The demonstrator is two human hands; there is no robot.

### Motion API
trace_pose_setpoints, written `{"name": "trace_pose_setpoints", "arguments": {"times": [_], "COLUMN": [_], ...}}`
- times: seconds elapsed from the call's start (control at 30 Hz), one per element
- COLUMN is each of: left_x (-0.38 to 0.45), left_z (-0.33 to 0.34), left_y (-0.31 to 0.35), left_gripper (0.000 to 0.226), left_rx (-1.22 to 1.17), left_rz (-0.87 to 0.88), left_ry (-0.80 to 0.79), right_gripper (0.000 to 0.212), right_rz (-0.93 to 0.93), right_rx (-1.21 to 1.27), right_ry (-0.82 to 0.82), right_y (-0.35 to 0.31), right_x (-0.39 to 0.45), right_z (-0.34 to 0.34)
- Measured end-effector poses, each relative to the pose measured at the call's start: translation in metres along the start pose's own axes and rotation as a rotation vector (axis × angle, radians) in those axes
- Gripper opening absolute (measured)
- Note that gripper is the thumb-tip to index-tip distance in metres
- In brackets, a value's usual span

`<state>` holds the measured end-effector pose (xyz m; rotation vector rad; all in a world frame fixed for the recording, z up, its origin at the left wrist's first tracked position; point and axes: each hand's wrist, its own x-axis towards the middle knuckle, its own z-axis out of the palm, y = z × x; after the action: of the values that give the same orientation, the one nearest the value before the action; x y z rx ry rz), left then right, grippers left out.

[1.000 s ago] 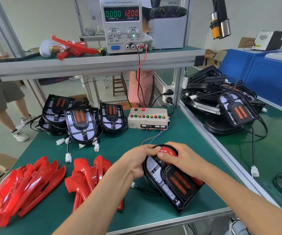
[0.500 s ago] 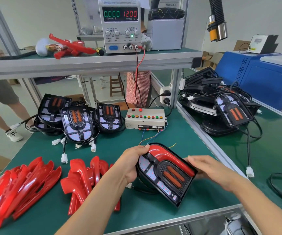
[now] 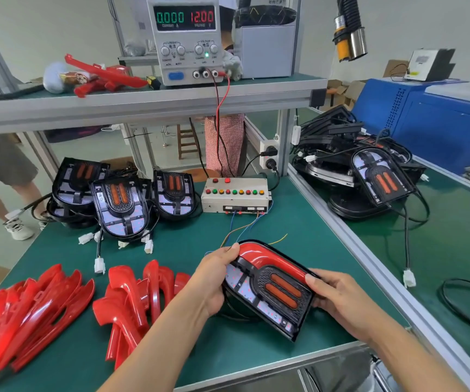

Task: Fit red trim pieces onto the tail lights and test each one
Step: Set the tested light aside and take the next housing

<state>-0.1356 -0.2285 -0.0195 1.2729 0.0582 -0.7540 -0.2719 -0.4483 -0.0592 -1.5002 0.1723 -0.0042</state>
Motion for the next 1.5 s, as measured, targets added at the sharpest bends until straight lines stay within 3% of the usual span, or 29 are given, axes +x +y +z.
{"name": "trace_pose_setpoints", "arguments": {"times": [0.17, 0.27, 0.4, 0.6, 0.8, 0.97, 1.13, 1.33, 1.5], "left_x": [-0.001, -0.002, -0.003, -0.005, -0.005, -0.005, -0.004, -0.005, -0.007], "left_z": [0.0, 0.001, 0.005, 0.007, 0.002, 0.004, 0.006, 0.005, 0.006], "left_y": [-0.003, -0.002, -0.008, -0.008, -0.011, -0.013, -0.014, -0.012, -0.01], "left_gripper": [0.024, 0.038, 0.036, 0.029, 0.021, 0.022, 0.018, 0.024, 0.022], "left_rx": [0.021, 0.064, 0.153, 0.228, 0.205, 0.196, 0.18, 0.196, 0.15], "left_rz": [0.051, 0.099, 0.197, 0.287, 0.325, 0.359, 0.37, 0.362, 0.319], "left_ry": [0.015, 0.04, 0.06, 0.03, -0.049, -0.026, 0.007, 0.009, 0.014], "right_gripper": [0.032, 0.027, 0.033, 0.017, 0.014, 0.025, 0.027, 0.027, 0.009], "right_rz": [0.004, -0.033, -0.301, -0.518, -0.559, -0.703, -0.797, -0.692, -0.549], "right_rx": [-0.066, -0.354, -0.751, -1.017, -0.995, -1.0, -0.991, -0.905, -0.763], "right_ry": [0.025, 0.071, 0.317, 0.379, 0.429, 0.567, 0.552, 0.475, 0.419], "right_y": [0.003, -0.007, -0.016, -0.026, -0.017, -0.007, -0.005, -0.009, -0.014], "right_x": [0.0, 0.0, 0.004, 0.013, 0.019, 0.024, 0.029, 0.025, 0.02], "right_z": [0.002, 0.002, 0.012, 0.033, 0.035, 0.036, 0.036, 0.036, 0.03]}}
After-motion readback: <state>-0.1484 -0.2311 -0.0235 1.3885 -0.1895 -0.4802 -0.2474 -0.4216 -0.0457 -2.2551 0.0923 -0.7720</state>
